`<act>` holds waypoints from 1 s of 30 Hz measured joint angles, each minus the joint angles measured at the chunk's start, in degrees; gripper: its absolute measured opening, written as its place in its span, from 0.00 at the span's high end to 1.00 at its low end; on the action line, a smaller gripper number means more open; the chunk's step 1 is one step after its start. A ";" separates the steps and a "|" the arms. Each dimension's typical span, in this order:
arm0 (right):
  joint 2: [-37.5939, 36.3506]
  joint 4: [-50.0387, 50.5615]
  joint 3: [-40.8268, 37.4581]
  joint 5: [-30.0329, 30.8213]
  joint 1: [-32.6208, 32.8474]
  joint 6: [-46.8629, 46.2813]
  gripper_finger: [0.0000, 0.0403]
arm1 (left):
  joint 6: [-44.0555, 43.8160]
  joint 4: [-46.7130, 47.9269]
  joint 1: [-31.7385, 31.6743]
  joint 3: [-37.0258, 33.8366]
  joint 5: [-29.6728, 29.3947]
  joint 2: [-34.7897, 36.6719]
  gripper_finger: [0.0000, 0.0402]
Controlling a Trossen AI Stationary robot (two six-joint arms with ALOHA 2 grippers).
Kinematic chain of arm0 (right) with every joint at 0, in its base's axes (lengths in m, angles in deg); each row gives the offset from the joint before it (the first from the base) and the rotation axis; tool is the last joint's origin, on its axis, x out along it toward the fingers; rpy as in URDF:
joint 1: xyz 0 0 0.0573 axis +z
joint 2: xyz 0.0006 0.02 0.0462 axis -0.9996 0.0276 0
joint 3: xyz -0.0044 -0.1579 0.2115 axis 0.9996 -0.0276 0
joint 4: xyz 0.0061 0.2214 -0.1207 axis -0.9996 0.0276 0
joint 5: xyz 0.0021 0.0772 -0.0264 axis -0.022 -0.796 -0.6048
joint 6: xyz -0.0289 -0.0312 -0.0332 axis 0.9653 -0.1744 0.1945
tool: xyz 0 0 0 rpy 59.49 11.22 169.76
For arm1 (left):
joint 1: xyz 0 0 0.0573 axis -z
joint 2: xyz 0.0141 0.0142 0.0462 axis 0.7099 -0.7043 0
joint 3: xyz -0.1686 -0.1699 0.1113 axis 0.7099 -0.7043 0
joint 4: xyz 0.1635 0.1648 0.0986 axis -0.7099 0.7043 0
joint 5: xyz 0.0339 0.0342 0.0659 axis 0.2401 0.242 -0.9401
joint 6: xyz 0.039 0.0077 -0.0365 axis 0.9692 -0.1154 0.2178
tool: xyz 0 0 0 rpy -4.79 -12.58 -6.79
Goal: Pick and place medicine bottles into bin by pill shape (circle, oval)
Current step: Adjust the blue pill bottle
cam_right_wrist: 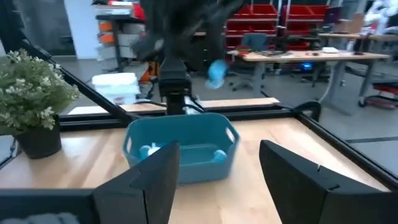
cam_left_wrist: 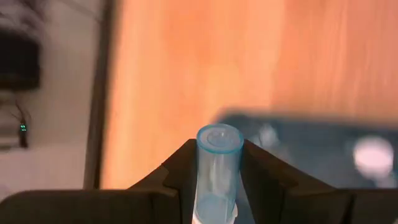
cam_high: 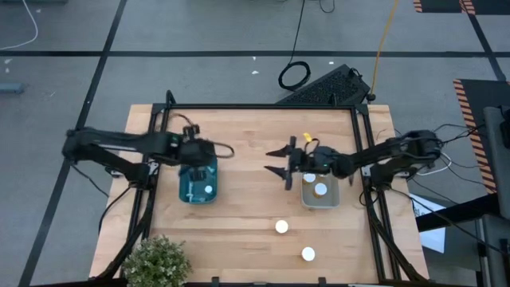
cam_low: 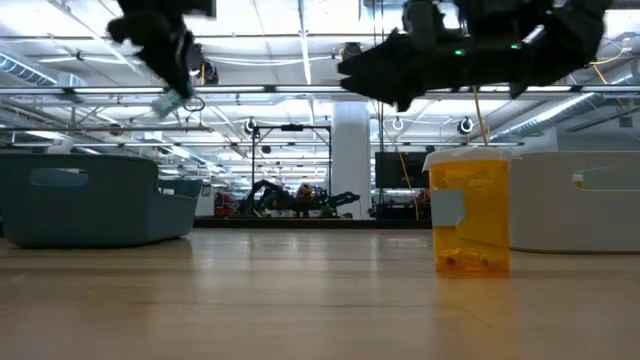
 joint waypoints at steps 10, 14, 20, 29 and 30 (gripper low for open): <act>12.55 -2.85 16.88 -2.53 -0.02 5.43 0.47 | 7.65 -30.89 1.05 -1.19 0.62 11.92 0.72; 13.67 -6.69 20.14 -2.35 -0.02 8.32 0.46 | 8.89 -45.21 1.51 -4.69 1.18 12.49 0.72; 11.44 -7.94 18.97 -2.47 -1.08 5.58 0.38 | 10.08 -67.66 2.14 -13.16 7.29 12.34 0.72; 11.16 -10.40 15.81 -2.43 -1.01 3.57 0.33 | 9.11 -90.96 2.99 -24.69 11.04 12.42 0.72; 11.17 -10.79 15.80 -2.45 -1.01 3.77 0.33 | 9.12 -93.28 3.06 -25.51 11.30 12.45 0.72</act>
